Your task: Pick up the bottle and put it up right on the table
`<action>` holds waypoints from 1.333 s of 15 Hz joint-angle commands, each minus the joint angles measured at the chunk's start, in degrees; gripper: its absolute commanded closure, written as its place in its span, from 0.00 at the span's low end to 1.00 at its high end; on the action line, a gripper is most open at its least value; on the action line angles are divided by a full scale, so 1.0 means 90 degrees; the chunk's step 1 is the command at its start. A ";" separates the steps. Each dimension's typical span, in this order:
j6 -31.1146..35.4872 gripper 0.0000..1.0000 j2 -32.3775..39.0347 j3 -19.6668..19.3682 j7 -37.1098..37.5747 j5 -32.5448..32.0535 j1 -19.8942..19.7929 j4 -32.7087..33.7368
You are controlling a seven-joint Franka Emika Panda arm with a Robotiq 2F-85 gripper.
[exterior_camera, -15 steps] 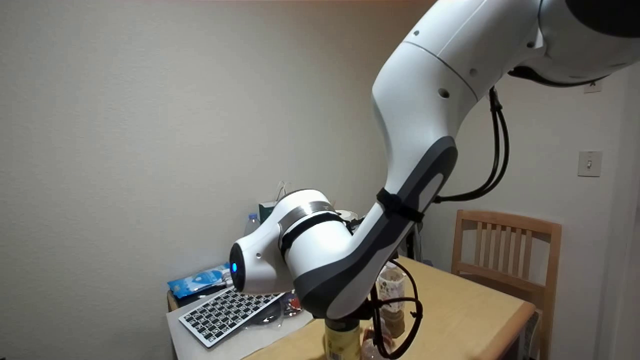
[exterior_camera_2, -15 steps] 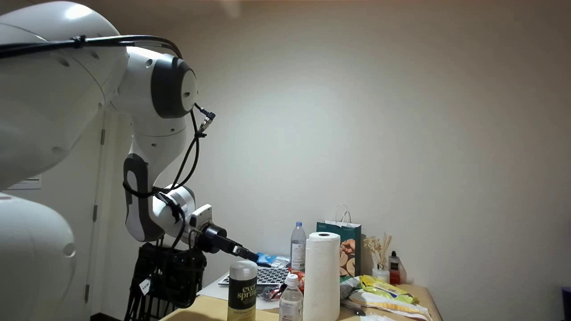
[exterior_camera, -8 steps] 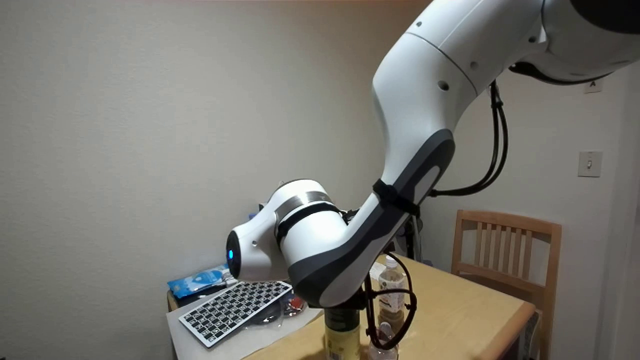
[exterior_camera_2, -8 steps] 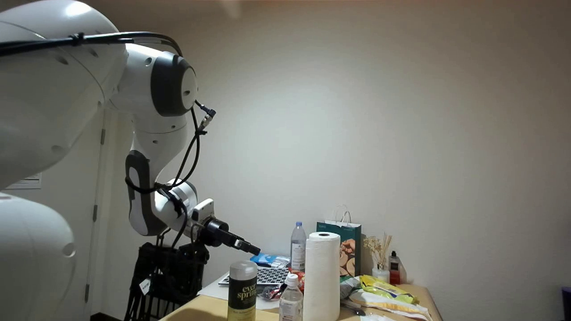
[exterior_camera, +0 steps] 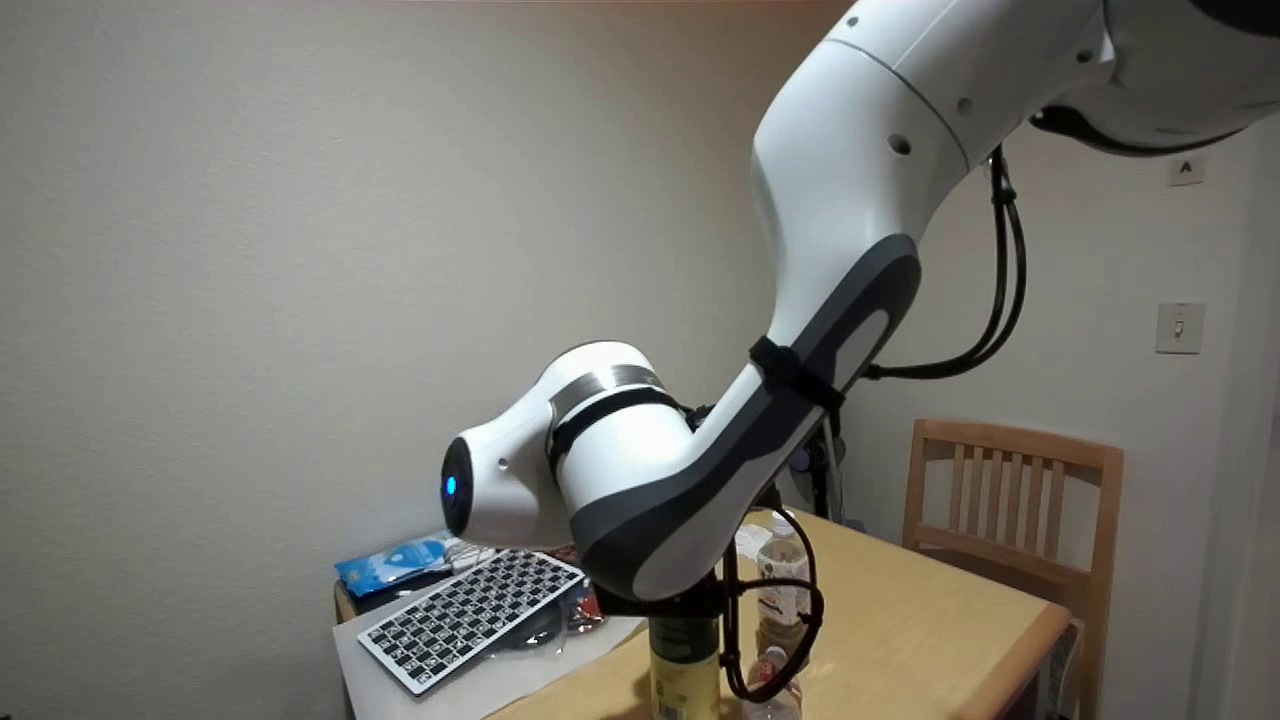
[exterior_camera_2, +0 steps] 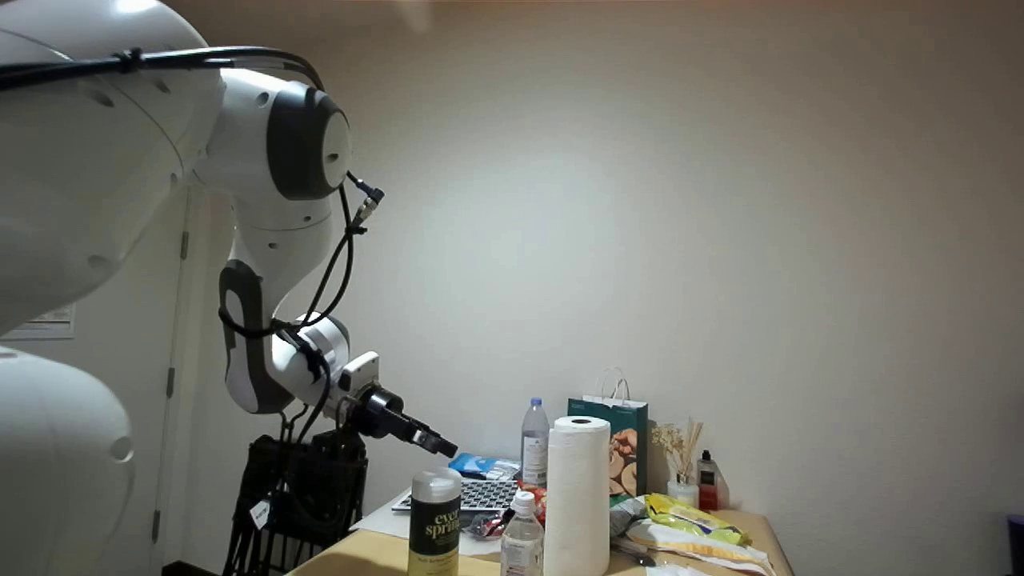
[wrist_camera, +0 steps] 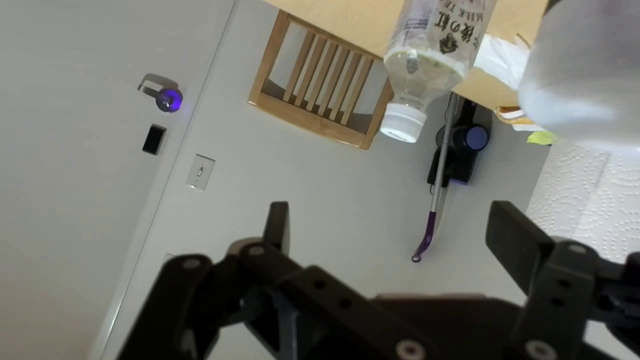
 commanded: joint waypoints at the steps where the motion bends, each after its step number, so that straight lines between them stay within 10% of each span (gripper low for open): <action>1: 0.0883 0.00 -0.0942 0.0219 -0.0235 0.0611 -0.0353 -0.0754; 11: 0.0793 0.00 -0.1848 -0.0247 -0.0427 0.2946 -0.0742 -0.2242; 20: 0.0856 0.00 -0.1526 -0.0348 -0.0322 0.2692 -0.0716 -0.2186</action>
